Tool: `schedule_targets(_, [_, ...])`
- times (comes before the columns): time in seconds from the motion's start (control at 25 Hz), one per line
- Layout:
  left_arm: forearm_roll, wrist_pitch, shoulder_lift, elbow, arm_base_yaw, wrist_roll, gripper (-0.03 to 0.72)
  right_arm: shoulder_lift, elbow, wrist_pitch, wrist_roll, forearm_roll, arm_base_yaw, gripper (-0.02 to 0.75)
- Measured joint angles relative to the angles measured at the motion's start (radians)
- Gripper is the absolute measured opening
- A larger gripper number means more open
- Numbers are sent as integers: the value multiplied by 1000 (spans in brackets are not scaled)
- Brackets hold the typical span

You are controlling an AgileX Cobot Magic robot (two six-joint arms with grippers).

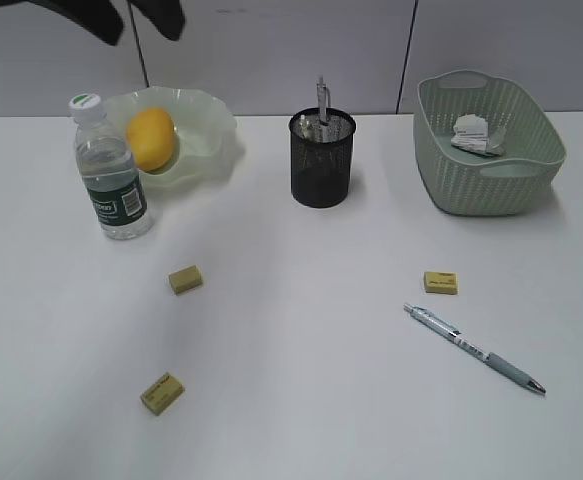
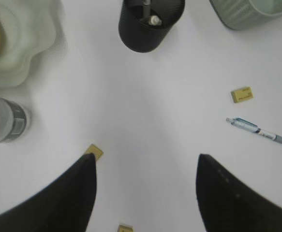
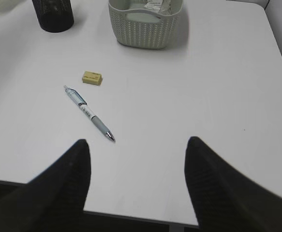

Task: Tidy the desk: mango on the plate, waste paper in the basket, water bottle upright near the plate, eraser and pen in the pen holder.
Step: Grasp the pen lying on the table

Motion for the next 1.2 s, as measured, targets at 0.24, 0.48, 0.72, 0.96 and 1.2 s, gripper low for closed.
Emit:
schedule_targets(0.24, [115,-1,-20,0,181,-38,489,0,0,-1,-1,0,0,490])
schedule_targets(0.48, [136,0,-20,19,290,-43,489,0,0,-1,-1,0,0,490])
schedule_targets(0.72, [135,-6,-54,79,348,-12,489,0,0,-1,0,0,0,490])
schedule_targets(0.96, [131,-5,-322,466,348,-5,488,0,0,-1,-1,0,0,490])
schedule_targets(1.2, [121,3,-691,815,348,-11,487,0,0,-2,-1,0,0,490])
